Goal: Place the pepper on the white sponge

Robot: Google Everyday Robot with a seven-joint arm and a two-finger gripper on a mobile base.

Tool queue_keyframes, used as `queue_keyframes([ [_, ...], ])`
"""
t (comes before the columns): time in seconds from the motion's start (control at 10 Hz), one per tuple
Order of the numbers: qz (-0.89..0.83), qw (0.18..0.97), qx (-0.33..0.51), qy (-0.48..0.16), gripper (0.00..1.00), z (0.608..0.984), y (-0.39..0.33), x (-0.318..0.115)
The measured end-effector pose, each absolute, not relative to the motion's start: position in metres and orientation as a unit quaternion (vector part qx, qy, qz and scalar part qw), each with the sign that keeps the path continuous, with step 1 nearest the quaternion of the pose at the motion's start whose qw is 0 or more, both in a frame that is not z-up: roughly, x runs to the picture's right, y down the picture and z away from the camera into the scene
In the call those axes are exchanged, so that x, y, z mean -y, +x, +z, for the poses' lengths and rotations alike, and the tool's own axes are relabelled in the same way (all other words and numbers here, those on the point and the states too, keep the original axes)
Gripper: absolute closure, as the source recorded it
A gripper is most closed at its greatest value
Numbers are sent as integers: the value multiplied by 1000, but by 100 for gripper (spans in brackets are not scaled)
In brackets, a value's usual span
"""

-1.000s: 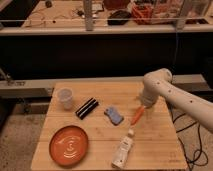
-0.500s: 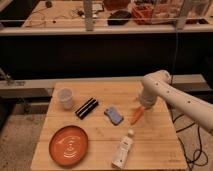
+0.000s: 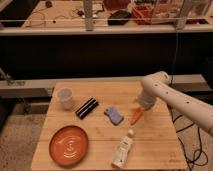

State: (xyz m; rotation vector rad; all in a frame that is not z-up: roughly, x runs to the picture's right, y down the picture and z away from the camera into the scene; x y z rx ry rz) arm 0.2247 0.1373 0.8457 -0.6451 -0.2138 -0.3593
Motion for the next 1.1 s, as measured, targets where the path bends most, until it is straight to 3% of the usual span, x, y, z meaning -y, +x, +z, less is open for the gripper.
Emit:
queue_keyframes([
  [0.5,-174,925,115,-319,21,853,225,-150],
  [0.7,-173,923,119,-321,31,857,223,-153],
  [0.9,-173,923,123,-322,34,859,221,-155],
  [1.1,-171,921,125,-326,50,861,219,-156],
])
